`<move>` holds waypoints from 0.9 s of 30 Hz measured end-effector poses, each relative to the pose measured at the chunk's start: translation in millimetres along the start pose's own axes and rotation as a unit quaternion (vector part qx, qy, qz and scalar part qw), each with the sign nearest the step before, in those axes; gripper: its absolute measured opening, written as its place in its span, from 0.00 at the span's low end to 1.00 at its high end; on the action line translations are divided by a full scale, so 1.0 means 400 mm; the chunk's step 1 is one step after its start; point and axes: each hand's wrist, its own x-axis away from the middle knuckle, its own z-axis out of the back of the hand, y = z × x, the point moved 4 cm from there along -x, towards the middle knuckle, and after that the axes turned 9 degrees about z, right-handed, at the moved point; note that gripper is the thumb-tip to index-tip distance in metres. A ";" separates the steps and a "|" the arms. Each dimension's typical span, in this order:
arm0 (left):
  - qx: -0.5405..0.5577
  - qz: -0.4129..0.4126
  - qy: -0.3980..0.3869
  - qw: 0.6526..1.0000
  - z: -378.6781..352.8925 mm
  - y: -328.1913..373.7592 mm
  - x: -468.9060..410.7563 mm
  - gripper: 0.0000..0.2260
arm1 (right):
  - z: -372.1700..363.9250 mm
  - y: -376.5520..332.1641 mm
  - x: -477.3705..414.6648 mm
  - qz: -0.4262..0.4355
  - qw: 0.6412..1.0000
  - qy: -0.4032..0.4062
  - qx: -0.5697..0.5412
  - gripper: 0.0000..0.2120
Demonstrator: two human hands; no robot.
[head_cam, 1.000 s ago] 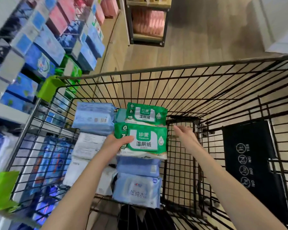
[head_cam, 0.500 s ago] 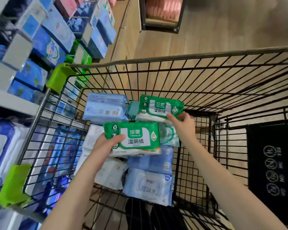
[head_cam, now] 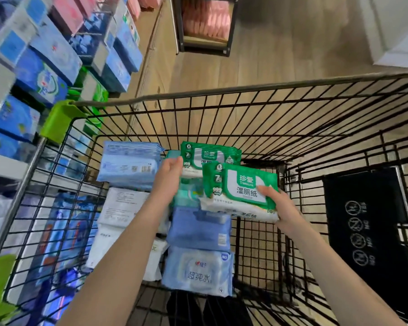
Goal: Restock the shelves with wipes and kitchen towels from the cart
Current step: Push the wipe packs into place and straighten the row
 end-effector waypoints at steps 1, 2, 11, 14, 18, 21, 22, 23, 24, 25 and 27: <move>-0.042 -0.021 0.020 0.999 -0.003 0.019 -0.025 0.22 | 0.019 -0.006 0.004 0.002 1.000 0.007 0.002 0.35; -0.084 -0.036 0.024 0.996 -0.013 0.043 -0.048 0.22 | 0.037 -0.010 0.004 0.008 1.000 0.015 0.003 0.35; -0.135 0.051 -0.058 0.988 -0.060 0.009 -0.197 0.22 | 0.103 0.010 -0.049 0.059 0.990 0.115 0.061 0.28; -0.152 0.084 -0.111 0.979 -0.069 -0.030 -0.189 0.26 | 0.104 0.021 -0.049 0.045 0.988 0.127 0.081 0.39; -0.105 0.101 -0.136 0.980 -0.098 -0.048 -0.137 0.20 | 0.114 0.025 -0.034 0.039 0.989 0.140 0.041 0.41; -0.105 0.055 -0.094 0.988 -0.110 -0.021 -0.101 0.13 | 0.119 0.012 -0.018 0.038 0.989 0.137 0.043 0.37; -0.121 0.034 -0.067 0.990 -0.104 -0.001 -0.080 0.13 | 0.116 0.004 -0.008 0.041 0.989 0.132 0.052 0.33; -0.138 0.015 -0.036 0.990 -0.093 0.012 -0.069 0.15 | 0.117 0.001 -0.003 0.047 0.989 0.126 0.065 0.30; -0.160 -0.007 -0.007 0.987 -0.077 0.028 -0.050 0.19 | 0.114 -0.003 0.005 0.050 0.988 0.122 0.082 0.30; -0.186 -0.030 0.022 0.982 -0.061 0.038 -0.033 0.24 | 0.111 -0.005 0.012 0.051 0.987 0.118 0.098 0.28; -0.272 -0.075 0.101 0.954 -0.025 0.057 0.018 0.35 | 0.102 -0.004 0.023 0.047 0.986 0.118 0.109 0.20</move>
